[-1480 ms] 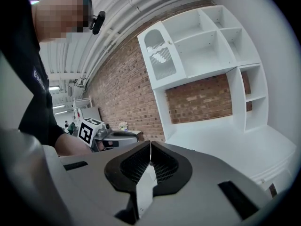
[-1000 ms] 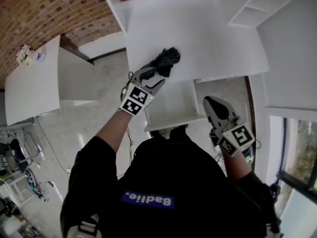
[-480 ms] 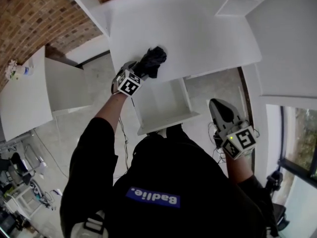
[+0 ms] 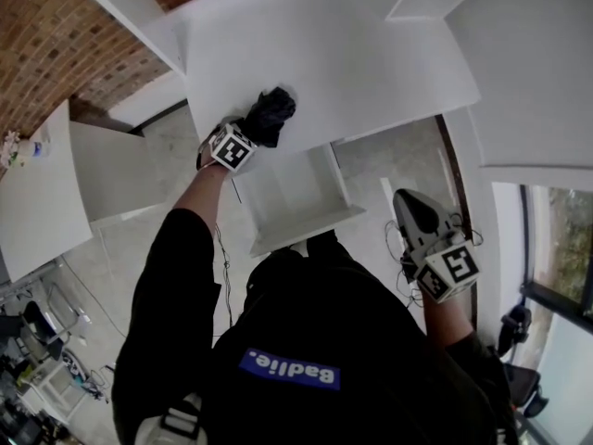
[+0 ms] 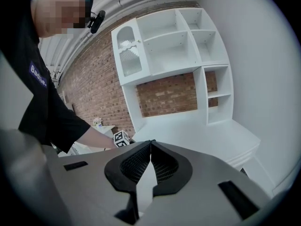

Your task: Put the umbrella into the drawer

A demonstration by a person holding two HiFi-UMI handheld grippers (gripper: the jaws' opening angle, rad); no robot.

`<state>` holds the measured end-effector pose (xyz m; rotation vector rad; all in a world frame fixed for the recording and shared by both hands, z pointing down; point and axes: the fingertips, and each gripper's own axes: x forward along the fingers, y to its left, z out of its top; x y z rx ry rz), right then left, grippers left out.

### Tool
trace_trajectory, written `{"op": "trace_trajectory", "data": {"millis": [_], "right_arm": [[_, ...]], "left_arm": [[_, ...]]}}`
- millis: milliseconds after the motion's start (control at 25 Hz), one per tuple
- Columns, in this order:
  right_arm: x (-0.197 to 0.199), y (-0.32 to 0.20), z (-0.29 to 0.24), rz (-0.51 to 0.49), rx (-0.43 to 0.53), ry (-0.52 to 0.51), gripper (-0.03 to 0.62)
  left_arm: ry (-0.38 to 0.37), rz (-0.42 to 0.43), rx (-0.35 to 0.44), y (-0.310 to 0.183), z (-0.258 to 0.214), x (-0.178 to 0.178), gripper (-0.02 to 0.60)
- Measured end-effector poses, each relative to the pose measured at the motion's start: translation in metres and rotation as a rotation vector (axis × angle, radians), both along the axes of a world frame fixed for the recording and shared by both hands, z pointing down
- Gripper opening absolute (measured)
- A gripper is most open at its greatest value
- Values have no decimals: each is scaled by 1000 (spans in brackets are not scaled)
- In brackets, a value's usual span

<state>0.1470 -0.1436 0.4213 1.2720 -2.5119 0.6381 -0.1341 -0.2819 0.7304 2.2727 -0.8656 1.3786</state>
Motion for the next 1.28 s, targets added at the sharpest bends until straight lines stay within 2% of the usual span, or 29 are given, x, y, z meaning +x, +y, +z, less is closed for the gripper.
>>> {"op": "trace_trajectory", "data": {"millis": [120, 280, 360, 560, 720, 880, 1000, 1280], "right_arm": [[10, 4, 3, 2, -3, 35, 31], [9, 7, -2, 4, 9, 21, 31], [12, 7, -5, 9, 23, 24, 31], [16, 14, -8, 19, 33, 12, 31], [15, 21, -10, -12, 50, 19, 31], [9, 25, -23, -24, 79, -38, 31], [12, 30, -24, -21, 87, -43, 31], [23, 44, -16, -4, 67, -23, 31]], "left_arm": [[7, -6, 11, -3, -6, 3, 296], [-12, -43, 14, -1, -9, 3, 272], [9, -62, -2, 7, -11, 7, 268], [46, -19, 17, 33, -25, 24, 267], [127, -42, 54, 55, -47, 43, 267], [224, -13, 86, 82, -71, 69, 267], [266, 14, 78, 108, -76, 87, 267], [268, 91, 14, 160, -50, 122, 267]]}}
